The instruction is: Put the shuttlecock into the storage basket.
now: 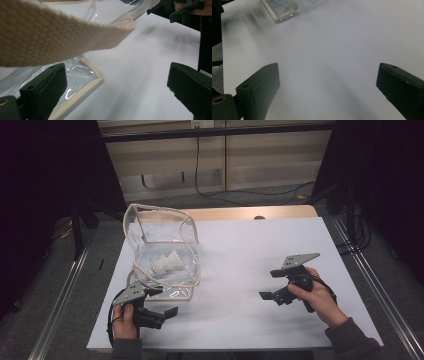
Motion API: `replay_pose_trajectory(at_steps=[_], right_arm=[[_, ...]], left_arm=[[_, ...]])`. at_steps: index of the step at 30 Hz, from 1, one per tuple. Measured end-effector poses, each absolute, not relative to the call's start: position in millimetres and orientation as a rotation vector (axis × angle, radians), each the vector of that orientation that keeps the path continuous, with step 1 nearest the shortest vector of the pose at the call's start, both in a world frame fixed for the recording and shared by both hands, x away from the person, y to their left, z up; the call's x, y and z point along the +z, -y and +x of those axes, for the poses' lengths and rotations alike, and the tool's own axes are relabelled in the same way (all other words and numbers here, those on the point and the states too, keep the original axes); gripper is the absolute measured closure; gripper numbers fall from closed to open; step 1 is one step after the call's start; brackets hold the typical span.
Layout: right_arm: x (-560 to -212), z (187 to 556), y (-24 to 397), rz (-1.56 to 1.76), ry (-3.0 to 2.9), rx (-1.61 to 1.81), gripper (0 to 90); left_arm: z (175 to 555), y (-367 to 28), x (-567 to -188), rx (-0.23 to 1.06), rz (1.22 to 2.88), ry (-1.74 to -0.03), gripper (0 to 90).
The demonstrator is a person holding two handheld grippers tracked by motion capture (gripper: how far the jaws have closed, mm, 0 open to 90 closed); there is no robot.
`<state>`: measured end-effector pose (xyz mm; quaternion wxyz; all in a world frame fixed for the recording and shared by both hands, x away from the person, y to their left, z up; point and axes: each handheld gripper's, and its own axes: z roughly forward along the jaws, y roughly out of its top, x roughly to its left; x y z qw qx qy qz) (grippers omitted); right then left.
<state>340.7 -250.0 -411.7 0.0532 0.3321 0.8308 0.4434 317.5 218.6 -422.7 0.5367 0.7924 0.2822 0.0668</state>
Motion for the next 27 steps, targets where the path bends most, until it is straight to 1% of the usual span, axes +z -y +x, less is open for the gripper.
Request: replay_pose_trajectory(at_steps=[27], right_arm=[[-425.6, 324.5, 274.6, 1.053, -2.492, 1.343, 4.7]], left_arm=[[317.6, -217.0, -423.3, 0.160, 1.896, -0.670, 2.8]])
